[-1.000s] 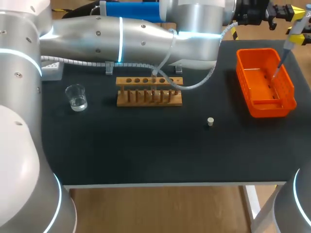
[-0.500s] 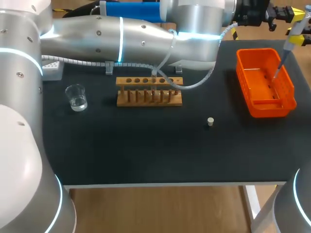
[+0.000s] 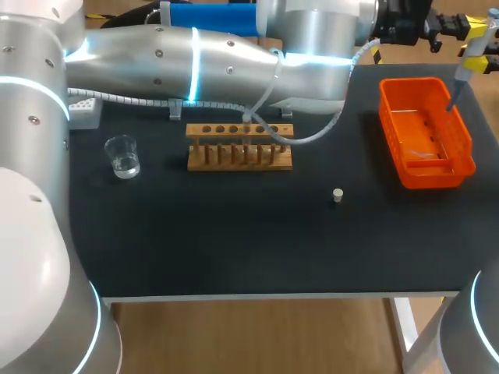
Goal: Invert the test tube, pick up the pipette, mount the tip to pipette, aspirate from beaker and dispense into the tube, eject the tip, return the pipette, and cap with the stopper.
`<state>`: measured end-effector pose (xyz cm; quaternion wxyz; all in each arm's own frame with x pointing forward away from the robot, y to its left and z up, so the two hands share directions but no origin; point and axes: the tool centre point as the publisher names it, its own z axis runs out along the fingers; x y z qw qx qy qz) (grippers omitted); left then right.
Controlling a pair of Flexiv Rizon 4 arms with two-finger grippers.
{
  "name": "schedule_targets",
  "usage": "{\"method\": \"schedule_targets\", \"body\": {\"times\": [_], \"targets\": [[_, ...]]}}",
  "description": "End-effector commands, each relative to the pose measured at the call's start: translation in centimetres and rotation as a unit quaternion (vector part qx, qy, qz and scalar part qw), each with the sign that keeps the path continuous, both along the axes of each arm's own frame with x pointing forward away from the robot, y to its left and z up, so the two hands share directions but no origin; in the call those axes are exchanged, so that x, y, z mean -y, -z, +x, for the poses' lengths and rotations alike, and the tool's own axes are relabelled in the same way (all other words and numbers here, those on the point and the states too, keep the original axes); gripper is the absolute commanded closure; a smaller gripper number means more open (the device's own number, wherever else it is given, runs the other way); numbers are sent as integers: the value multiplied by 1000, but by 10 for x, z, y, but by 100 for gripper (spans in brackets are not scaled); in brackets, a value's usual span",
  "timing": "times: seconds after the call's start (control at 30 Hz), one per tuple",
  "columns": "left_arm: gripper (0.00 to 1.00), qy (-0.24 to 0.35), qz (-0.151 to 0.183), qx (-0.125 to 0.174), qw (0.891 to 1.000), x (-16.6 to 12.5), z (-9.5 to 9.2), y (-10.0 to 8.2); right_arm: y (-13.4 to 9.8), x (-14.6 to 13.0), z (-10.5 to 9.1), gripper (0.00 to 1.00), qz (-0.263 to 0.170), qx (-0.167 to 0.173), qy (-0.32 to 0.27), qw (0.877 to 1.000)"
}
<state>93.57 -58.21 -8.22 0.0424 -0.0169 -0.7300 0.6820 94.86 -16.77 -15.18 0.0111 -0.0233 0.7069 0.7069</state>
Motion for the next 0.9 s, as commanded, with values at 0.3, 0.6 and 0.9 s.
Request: {"method": "schedule_targets", "body": {"times": [0.3,0.6,0.9], "targets": [[100,-11,-10,18,1000,-1,6,-5,-9,-1,-2,100,-2,1,-2,1000],[100,-27,-24,49,998,-7,3,-30,-9,-1,-2,100,-2,1,-2,1000],[0,-39,-22,66,997,-22,1,-50,-9,-1,-2,100,-2,1,-2,1000]]}}
